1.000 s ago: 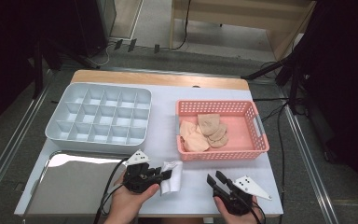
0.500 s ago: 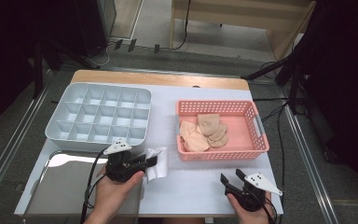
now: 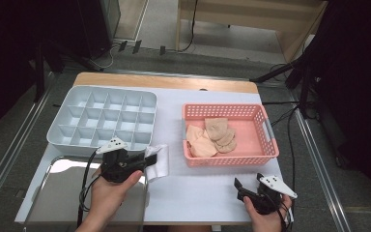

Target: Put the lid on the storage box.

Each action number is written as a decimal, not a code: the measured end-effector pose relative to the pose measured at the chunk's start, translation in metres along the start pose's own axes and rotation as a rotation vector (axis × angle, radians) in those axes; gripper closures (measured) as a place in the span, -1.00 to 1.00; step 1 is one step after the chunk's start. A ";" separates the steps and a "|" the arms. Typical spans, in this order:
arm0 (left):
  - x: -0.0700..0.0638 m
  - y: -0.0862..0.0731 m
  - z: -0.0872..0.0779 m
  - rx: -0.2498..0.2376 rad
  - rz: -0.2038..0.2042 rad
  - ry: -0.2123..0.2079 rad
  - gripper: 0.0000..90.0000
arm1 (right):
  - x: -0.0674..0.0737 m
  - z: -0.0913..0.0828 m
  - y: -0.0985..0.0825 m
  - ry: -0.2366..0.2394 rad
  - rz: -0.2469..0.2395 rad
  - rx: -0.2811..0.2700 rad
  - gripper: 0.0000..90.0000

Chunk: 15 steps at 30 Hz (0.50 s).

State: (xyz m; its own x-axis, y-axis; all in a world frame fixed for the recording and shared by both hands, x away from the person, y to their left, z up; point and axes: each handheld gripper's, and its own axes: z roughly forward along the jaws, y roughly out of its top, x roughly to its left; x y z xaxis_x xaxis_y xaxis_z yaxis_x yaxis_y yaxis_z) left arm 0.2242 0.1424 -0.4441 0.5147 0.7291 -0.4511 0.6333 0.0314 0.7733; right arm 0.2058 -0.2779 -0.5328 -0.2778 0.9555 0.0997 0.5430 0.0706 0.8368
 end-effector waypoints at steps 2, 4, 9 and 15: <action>0.000 0.001 -0.001 -0.002 0.001 0.000 0.61 | 0.002 0.003 -0.002 -0.001 -0.022 0.017 -0.63; -0.001 0.002 -0.002 -0.007 0.004 -0.001 0.61 | 0.003 0.002 -0.003 -0.015 -0.023 0.017 -0.62; 0.000 0.007 -0.007 -0.015 0.008 0.005 0.61 | 0.000 0.000 -0.003 -0.023 0.011 -0.006 -0.59; 0.005 0.014 -0.012 -0.026 0.012 0.023 0.61 | 0.000 0.001 -0.002 -0.028 0.016 0.000 -0.61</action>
State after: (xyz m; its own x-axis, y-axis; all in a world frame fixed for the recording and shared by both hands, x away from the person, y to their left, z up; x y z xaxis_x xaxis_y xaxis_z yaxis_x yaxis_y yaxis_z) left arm 0.2287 0.1543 -0.4301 0.5086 0.7450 -0.4315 0.6115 0.0402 0.7902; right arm 0.2051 -0.2778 -0.5347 -0.2472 0.9640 0.0980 0.5468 0.0553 0.8354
